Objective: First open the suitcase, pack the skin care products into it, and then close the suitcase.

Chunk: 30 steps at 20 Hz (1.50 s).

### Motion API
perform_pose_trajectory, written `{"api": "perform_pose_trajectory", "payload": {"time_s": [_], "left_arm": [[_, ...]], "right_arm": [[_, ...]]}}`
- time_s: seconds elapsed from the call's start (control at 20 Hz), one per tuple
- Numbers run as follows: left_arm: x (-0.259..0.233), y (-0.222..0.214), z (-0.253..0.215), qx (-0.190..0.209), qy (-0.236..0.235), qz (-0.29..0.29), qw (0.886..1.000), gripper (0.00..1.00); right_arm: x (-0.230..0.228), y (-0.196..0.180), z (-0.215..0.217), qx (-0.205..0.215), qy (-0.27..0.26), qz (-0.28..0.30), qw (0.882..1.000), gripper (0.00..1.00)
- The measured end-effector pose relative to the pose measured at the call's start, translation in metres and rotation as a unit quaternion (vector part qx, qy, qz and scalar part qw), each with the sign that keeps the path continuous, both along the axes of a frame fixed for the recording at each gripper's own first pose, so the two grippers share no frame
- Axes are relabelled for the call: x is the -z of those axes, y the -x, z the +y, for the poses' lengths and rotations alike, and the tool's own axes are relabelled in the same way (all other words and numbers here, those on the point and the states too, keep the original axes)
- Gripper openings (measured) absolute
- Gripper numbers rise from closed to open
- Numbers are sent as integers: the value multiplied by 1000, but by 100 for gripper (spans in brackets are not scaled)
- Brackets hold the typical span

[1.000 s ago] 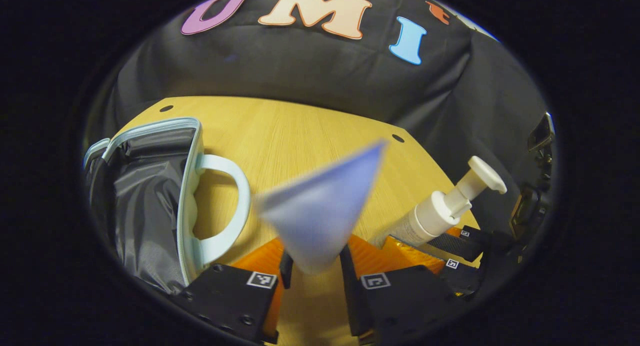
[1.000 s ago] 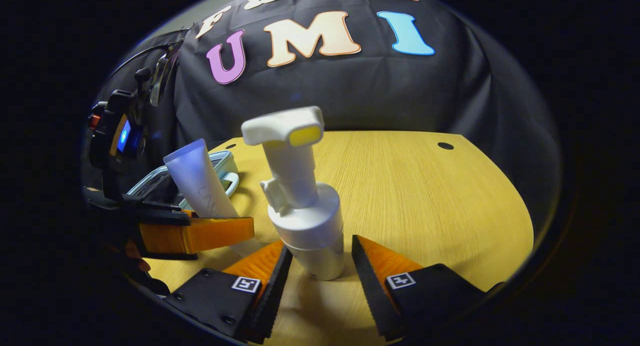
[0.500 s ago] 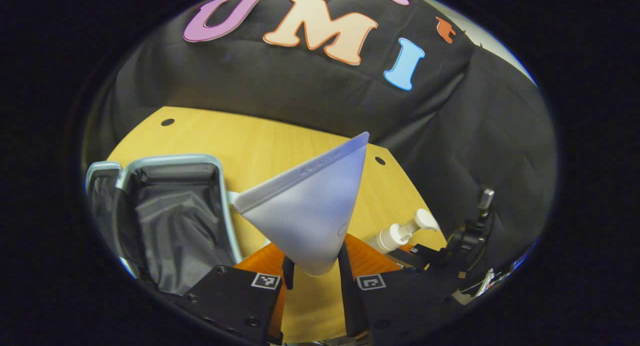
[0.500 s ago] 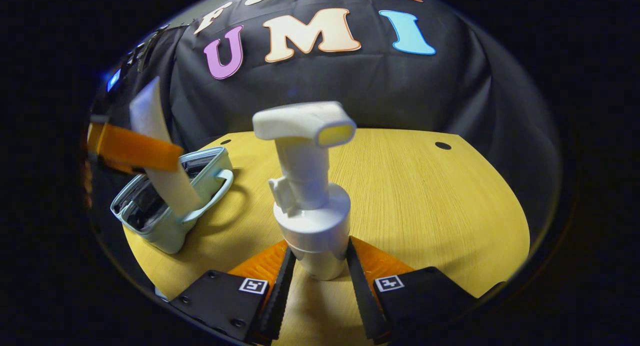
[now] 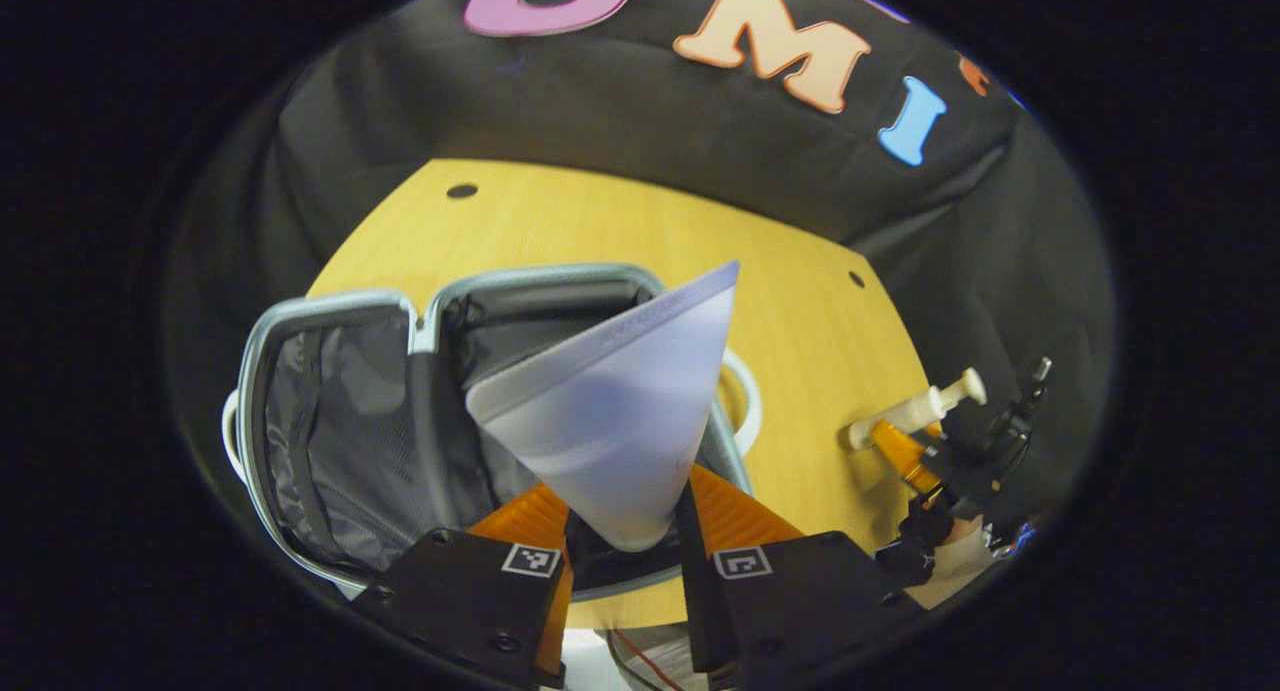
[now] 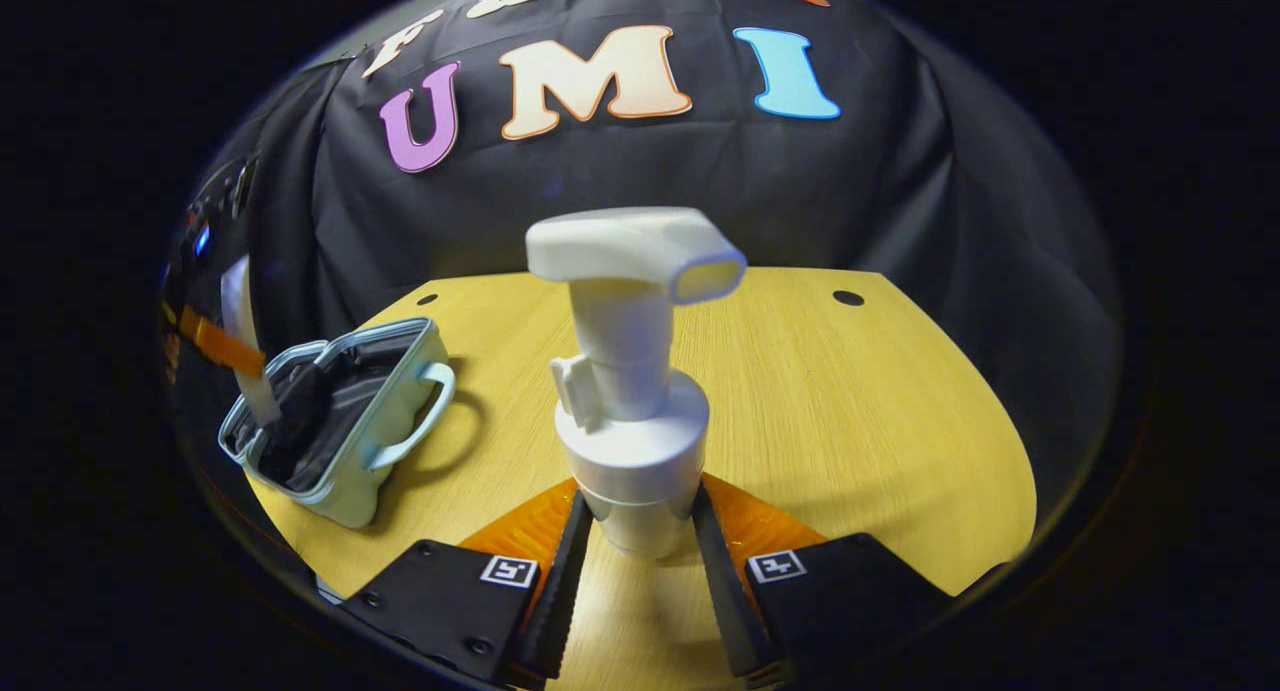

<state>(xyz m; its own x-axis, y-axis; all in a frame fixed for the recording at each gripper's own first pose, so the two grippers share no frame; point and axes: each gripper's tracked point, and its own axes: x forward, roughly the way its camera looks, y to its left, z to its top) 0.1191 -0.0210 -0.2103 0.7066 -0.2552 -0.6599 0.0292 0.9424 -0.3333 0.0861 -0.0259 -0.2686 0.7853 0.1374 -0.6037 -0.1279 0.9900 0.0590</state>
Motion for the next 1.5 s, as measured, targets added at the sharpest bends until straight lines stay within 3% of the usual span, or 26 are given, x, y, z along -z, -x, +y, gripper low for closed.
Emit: {"api": "perform_pose_trajectory", "payload": {"time_s": [0.2, 0.45, 0.7, 0.9, 0.95, 1.05, 1.3, 1.35, 1.4, 1.5], "left_arm": [[40, 6, 8, 32, -7, 58, 998, 41], [67, 0, 11, 42, 36, 111, 992, 39], [85, -6, 20, 55, 35, 146, 987, 39], [82, -9, 28, 57, 32, 142, 988, 41], [79, -11, 27, 56, 35, 136, 989, 53], [70, -11, 36, 47, 27, 117, 992, 67], [38, 9, 75, 19, 6, 48, 999, 70], [30, 16, 88, 2, -1, 38, 999, 73], [26, 22, 104, -16, -11, 27, 999, 81], [16, 39, 139, -56, -21, 12, 998, 87]], "right_arm": [[-24, 10, 20, 10, -8, -1, 1000, 62], [-57, 27, 70, -10, -30, -7, 999, 60], [-77, 39, 122, -37, -55, -4, 998, 61], [-88, 44, 161, -67, -65, -2, 996, 61], [-88, 45, 170, -75, -66, 0, 995, 58], [-88, 43, 190, -92, -70, 6, 993, 61], [-75, 41, 248, -143, -90, 38, 985, 62], [-69, 41, 257, -151, -92, 49, 983, 58], [-63, 41, 265, -158, -91, 58, 982, 61], [-47, 40, 277, -170, -84, 76, 979, 61]]}}
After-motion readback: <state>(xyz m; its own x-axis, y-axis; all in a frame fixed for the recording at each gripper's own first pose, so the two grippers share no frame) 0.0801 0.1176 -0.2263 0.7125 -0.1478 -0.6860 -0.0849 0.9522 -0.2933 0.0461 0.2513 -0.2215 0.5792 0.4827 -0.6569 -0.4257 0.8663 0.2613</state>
